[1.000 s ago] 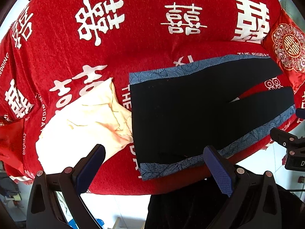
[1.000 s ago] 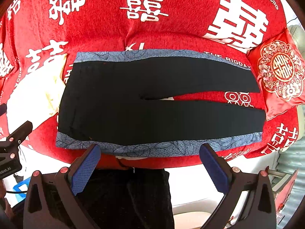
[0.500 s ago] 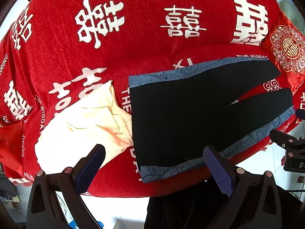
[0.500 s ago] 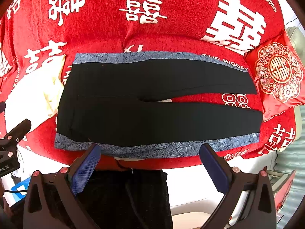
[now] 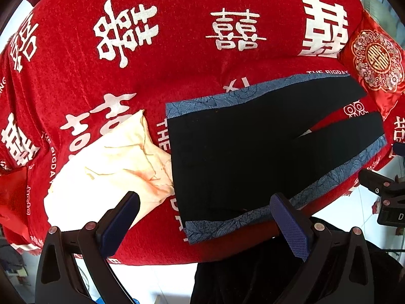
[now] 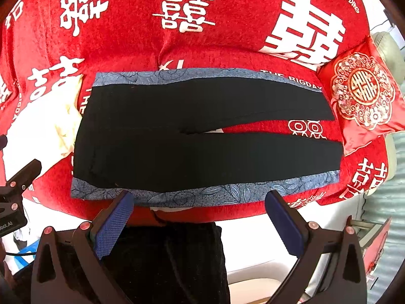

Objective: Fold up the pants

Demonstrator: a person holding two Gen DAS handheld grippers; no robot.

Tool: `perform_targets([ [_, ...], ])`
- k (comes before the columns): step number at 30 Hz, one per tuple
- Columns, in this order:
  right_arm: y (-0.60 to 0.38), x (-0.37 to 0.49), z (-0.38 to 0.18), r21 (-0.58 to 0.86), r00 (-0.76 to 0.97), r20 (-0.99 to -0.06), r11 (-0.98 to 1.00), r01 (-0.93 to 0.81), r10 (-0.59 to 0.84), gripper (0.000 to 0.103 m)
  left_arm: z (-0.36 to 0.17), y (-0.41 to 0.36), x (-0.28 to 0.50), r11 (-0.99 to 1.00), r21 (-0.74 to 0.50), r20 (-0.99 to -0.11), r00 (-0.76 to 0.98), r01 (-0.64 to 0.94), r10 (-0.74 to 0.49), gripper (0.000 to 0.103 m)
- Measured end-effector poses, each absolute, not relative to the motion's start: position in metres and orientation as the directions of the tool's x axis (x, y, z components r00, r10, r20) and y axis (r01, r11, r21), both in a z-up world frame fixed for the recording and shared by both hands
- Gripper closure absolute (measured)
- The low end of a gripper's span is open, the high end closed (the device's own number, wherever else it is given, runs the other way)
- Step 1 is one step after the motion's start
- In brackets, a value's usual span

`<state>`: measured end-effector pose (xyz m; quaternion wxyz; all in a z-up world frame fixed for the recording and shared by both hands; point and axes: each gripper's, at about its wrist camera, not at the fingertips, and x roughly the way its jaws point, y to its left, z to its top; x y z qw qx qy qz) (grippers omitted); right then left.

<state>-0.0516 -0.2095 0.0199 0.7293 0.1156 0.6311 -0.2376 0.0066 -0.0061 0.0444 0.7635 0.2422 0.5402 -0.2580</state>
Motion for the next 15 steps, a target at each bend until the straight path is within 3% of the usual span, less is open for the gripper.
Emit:
perform_targets([
  [15, -0.222, -0.041, 0.018, -0.119, 0.138, -0.972, 0.906, 0.405, -0.189, 0.0, 0.052, -0.012, 0.016, 0.851, 0.098, -0.939, 0.33, 0.516, -0.092, 0.0],
])
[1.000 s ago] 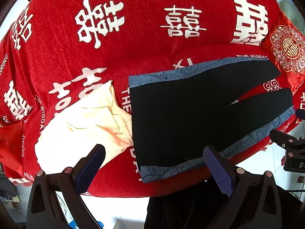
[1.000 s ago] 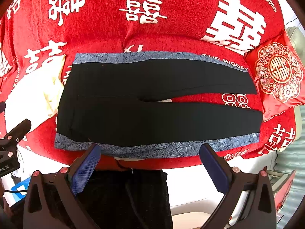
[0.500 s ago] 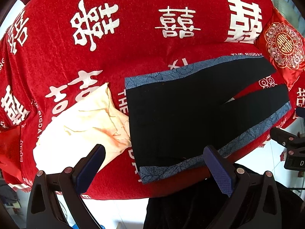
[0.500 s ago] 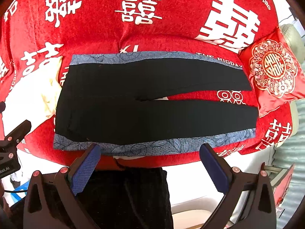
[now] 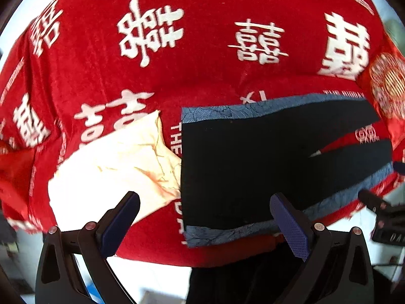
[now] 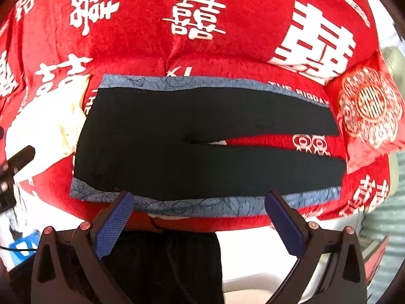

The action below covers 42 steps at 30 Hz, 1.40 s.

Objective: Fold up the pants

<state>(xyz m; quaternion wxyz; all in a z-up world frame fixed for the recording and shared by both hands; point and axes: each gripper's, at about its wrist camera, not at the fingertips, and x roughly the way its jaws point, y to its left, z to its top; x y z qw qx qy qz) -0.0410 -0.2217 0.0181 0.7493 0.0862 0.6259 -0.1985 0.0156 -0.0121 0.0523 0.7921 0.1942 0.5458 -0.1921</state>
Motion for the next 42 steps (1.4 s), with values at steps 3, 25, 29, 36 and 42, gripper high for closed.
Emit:
perform_targets([
  [3, -0.238, -0.046, 0.014, -0.111, 0.137, -0.976, 0.928, 0.356, -0.17, 0.0, 0.047, -0.018, 0.008, 0.888, 0.069, -0.949, 0.305, 0.455, -0.082, 0.0],
  [25, -0.335, -0.15, -0.125, 0.512, 0.301, -0.857, 0.624, 0.59, 0.419, 0.0, -0.104, 0.027, -0.039, 0.994, -0.038, -0.999, 0.031, 0.098, -0.041, 0.0],
  [29, -0.338, -0.172, -0.178, 0.617, 0.407, -0.778, 0.461, 0.637, 0.478, 0.0, -0.147, 0.038, -0.042, 0.994, -0.051, -0.997, 0.052, 0.093, -0.056, 0.0],
  [36, -0.345, -0.188, -0.235, 0.692, 0.495, -0.712, 0.378, 0.616, 0.497, 0.01, -0.199, 0.053, -0.042, 0.988, -0.15, -0.988, 0.036, 0.019, -0.151, 0.0],
  [42, -0.339, -0.192, -0.255, 0.752, 0.547, -0.649, 0.341, 0.564, 0.528, 0.019, -0.21, 0.051, -0.039, 0.97, -0.24, -0.97, 0.054, -0.035, -0.238, 0.0],
])
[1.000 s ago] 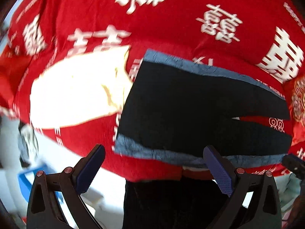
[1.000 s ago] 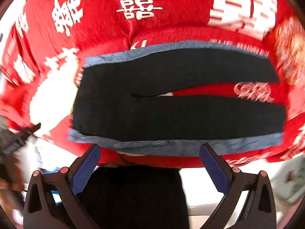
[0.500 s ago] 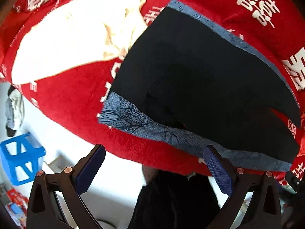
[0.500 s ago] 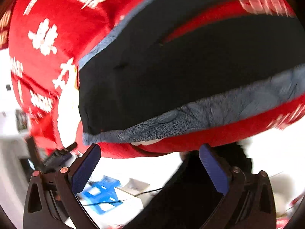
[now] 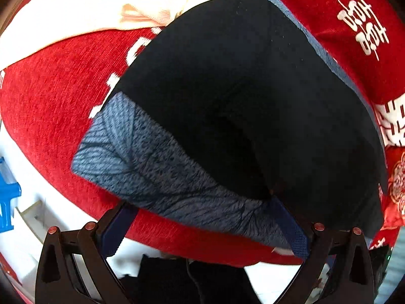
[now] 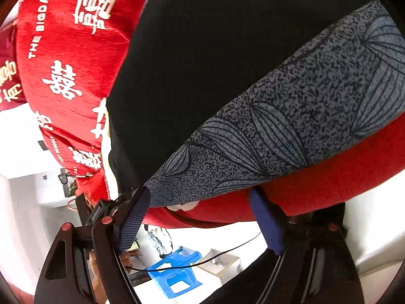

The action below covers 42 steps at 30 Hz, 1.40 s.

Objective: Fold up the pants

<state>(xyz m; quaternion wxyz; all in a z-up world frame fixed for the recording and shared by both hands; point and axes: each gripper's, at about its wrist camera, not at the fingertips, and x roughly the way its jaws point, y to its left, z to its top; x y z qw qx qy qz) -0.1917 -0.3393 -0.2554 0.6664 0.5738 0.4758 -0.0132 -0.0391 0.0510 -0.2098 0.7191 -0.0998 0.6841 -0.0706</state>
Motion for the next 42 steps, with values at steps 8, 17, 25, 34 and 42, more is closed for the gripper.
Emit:
perform_targets([
  [8, -0.34, -0.198, -0.266, 0.845, 0.663, -0.515, 0.193, 0.499, 0.544, 0.022, -0.206, 0.039, -0.032, 0.97, -0.241, -0.968, 0.069, -0.016, -0.24, 0.0],
  [17, -0.323, -0.178, -0.283, 0.868, 0.704, -0.427, 0.039, 0.495, 0.567, 0.091, -0.188, 0.037, -0.031, 0.962, -0.27, -0.959, 0.094, -0.03, -0.266, 0.049],
  [25, -0.323, -0.168, -0.229, 0.859, 0.677, -0.481, 0.143, 0.492, 0.557, 0.093, -0.167, 0.067, -0.02, 0.928, -0.368, -0.929, 0.069, -0.059, -0.364, 0.087],
  [34, -0.362, -0.099, -0.157, 0.863, 0.65, -0.503, 0.291, 0.413, 0.57, 0.093, -0.108, 0.026, 0.024, 0.93, -0.368, -0.917, 0.161, 0.013, -0.365, 0.087],
  [42, -0.431, 0.017, -0.138, 0.837, 0.578, -0.547, 0.404, 0.368, 0.605, 0.093, -0.079, -0.05, 0.134, 0.942, -0.32, -0.895, 0.293, 0.099, -0.335, 0.087],
])
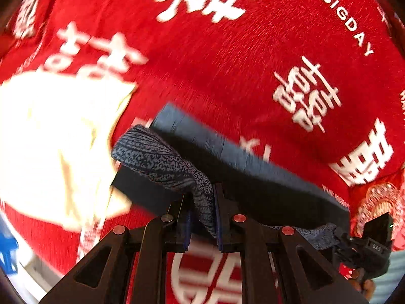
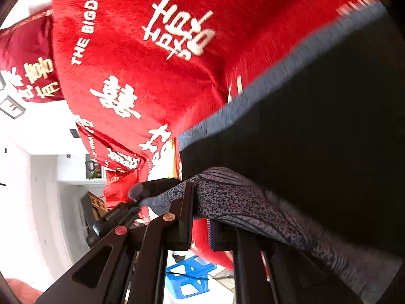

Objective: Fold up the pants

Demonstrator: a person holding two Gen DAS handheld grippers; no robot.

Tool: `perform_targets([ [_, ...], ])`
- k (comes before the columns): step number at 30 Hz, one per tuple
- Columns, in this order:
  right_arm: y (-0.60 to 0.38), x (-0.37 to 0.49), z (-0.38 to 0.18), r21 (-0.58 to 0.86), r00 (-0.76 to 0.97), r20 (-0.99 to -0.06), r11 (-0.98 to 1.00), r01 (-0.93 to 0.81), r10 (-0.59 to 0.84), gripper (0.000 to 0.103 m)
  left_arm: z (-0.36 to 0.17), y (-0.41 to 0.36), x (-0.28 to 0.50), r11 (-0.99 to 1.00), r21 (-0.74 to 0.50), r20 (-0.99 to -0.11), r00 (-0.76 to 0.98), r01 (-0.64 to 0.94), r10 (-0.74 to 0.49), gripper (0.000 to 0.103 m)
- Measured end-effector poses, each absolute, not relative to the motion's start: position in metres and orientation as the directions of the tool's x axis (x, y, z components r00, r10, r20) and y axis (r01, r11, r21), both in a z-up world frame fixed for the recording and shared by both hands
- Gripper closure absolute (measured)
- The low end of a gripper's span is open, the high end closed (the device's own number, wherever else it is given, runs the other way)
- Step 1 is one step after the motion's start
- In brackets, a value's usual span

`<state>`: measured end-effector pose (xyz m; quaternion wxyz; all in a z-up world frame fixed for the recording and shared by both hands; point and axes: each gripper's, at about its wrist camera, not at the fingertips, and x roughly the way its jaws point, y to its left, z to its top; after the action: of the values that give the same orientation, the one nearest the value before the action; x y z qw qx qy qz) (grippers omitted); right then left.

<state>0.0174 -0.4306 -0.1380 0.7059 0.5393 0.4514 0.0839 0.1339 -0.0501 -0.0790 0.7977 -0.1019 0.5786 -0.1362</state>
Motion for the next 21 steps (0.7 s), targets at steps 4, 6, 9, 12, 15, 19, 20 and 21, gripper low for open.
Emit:
perform_targets([
  [4, -0.457, 0.077, -0.165, 0.793, 0.505, -0.609, 0.459, 0.401, 0.611, 0.093, -0.118, -0.086, 0.184, 0.963, -0.252, -0.915, 0.301, 0.098, -0.27, 0.087],
  [6, -0.468, 0.1, -0.186, 0.772, 0.47, -0.634, 0.473, 0.423, 0.614, 0.093, -0.14, -0.097, 0.199, 0.974, -0.209, -0.927, 0.299, 0.087, -0.226, 0.087],
  [9, -0.476, 0.129, -0.22, 0.734, 0.408, -0.676, 0.506, 0.453, 0.614, 0.09, -0.167, -0.107, 0.216, 0.984, -0.166, -0.945, 0.275, 0.067, -0.178, 0.078],
  [12, -0.482, 0.139, -0.248, 0.703, 0.357, -0.698, 0.498, 0.507, 0.621, 0.09, -0.173, -0.107, 0.222, 0.992, -0.122, -0.953, 0.273, 0.04, -0.129, 0.061],
  [15, -0.484, 0.137, -0.243, 0.707, 0.347, -0.689, 0.484, 0.517, 0.636, 0.073, -0.15, -0.097, 0.211, 0.997, -0.073, -0.941, 0.33, 0.03, -0.079, 0.029],
  [19, -0.476, 0.125, -0.199, 0.715, 0.386, -0.697, 0.549, 0.433, 0.604, 0.052, -0.133, -0.089, 0.193, 0.997, -0.043, -0.942, 0.33, 0.069, -0.063, 0.029],
  [20, -0.47, 0.124, -0.189, 0.721, 0.386, -0.693, 0.567, 0.399, 0.609, 0.052, -0.136, -0.092, 0.187, 0.995, -0.034, -0.949, 0.31, 0.094, -0.062, 0.029],
  [21, -0.464, 0.123, -0.183, 0.72, 0.374, -0.694, 0.585, 0.374, 0.616, 0.052, -0.141, -0.097, 0.183, 0.993, -0.022, -0.955, 0.292, 0.119, -0.057, 0.029],
])
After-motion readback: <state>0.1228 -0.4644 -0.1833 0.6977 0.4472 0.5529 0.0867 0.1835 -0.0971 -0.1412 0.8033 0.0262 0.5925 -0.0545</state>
